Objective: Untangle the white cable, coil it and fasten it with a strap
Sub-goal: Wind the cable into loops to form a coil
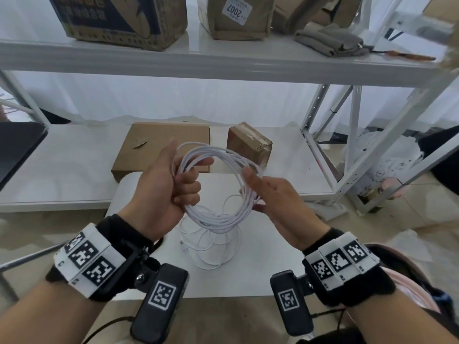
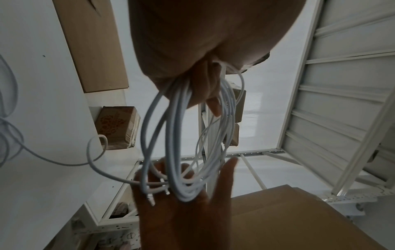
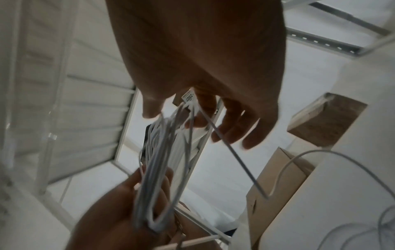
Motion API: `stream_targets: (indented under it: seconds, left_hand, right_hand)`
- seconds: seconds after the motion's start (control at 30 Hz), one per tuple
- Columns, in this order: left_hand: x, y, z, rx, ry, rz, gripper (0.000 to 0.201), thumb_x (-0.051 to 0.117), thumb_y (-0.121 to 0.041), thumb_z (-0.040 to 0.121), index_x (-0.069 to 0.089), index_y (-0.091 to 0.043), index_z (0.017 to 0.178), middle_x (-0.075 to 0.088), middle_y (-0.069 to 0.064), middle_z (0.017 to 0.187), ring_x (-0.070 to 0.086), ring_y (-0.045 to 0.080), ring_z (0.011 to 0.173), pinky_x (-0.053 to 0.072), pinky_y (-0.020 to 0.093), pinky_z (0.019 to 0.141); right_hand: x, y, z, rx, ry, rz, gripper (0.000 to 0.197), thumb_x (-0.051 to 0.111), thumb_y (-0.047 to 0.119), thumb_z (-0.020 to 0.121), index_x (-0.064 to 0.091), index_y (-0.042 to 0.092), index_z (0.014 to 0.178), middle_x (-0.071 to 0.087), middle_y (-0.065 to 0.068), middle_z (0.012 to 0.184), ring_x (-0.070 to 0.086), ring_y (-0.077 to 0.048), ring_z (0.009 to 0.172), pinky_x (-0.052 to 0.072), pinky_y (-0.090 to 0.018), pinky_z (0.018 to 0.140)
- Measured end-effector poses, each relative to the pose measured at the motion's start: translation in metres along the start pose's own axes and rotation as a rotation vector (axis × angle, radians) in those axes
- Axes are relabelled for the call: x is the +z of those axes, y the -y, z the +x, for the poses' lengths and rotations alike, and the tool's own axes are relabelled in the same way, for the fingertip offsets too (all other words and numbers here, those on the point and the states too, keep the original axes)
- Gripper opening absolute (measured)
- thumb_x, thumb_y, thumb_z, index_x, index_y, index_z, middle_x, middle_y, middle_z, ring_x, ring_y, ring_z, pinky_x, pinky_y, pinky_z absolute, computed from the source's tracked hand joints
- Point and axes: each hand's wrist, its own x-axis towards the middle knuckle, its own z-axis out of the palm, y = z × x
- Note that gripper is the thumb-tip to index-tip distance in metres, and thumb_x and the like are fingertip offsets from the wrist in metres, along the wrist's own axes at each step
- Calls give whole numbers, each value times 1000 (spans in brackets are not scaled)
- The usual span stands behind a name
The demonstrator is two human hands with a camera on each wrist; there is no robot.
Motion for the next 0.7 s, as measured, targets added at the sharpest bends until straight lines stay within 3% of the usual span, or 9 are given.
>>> stream_targets:
  seconds: [0.03, 0.1, 0.2, 0.3, 0.4, 0.5, 0.6, 0.7]
  left_hand:
    - [0, 1, 1, 18, -30, 23, 54, 42, -49, 102, 68, -3, 91, 22, -7, 54, 17, 3, 39, 17, 16, 33]
    - [-1, 4, 1, 46, -69, 58, 46, 46, -43, 102, 66, -5, 87, 22, -7, 56, 17, 4, 40, 17, 16, 33]
    - [-1, 1, 1, 64, -98, 125, 44, 52, -45, 99, 65, -7, 79, 20, -7, 56, 15, 4, 40, 14, 16, 33]
    - [0, -5, -1, 63, -63, 204, 44, 58, -46, 95, 67, -10, 71, 17, -7, 56, 13, 5, 42, 11, 18, 36]
    - [1, -11, -5, 56, -19, 308, 48, 59, -43, 95, 69, -17, 56, 10, -1, 67, 8, 9, 49, 7, 22, 42]
    - [-1, -12, -4, 44, 13, 360, 48, 59, -43, 95, 70, -16, 56, 9, 1, 70, 8, 10, 51, 7, 22, 42]
    - [-1, -11, -4, 42, 42, 405, 44, 60, -44, 92, 73, -14, 63, 14, -3, 62, 9, 10, 50, 10, 19, 39]
    - [0, -9, -4, 93, 46, 443, 43, 60, -47, 88, 73, -13, 65, 15, -3, 61, 10, 10, 50, 11, 19, 39]
  right_hand:
    - [-1, 1, 1, 14, 17, 92, 101, 65, 77, 66, 58, -16, 104, 56, -16, 82, 55, -25, 80, 52, -42, 85]
    - [-3, 3, 1, 48, 37, 232, 97, 59, 75, 73, 58, -9, 121, 61, -18, 88, 58, -29, 81, 52, -45, 83]
    - [-5, 4, 2, 59, -26, 239, 74, 40, 73, 87, 60, 12, 123, 64, -12, 77, 54, -22, 63, 47, -34, 60]
    - [-9, 2, 4, 34, -107, 114, 61, 33, 67, 95, 64, 21, 119, 62, -10, 71, 52, -17, 57, 43, -29, 55]
    - [-13, 0, 5, 67, -111, 118, 43, 42, 44, 104, 69, 12, 113, 68, -10, 77, 59, -20, 65, 51, -28, 60]
    - [-16, 2, 6, 122, -98, 315, 29, 48, 21, 104, 65, 1, 116, 69, -12, 81, 58, -19, 63, 51, -28, 60]
    - [-16, 2, 6, 82, -102, 221, 29, 50, 26, 103, 70, 6, 110, 69, -8, 83, 49, -15, 54, 40, -25, 53]
    - [-14, 3, 3, 29, -61, 81, 42, 46, 42, 103, 74, 10, 104, 61, -5, 64, 39, -12, 46, 29, -21, 45]
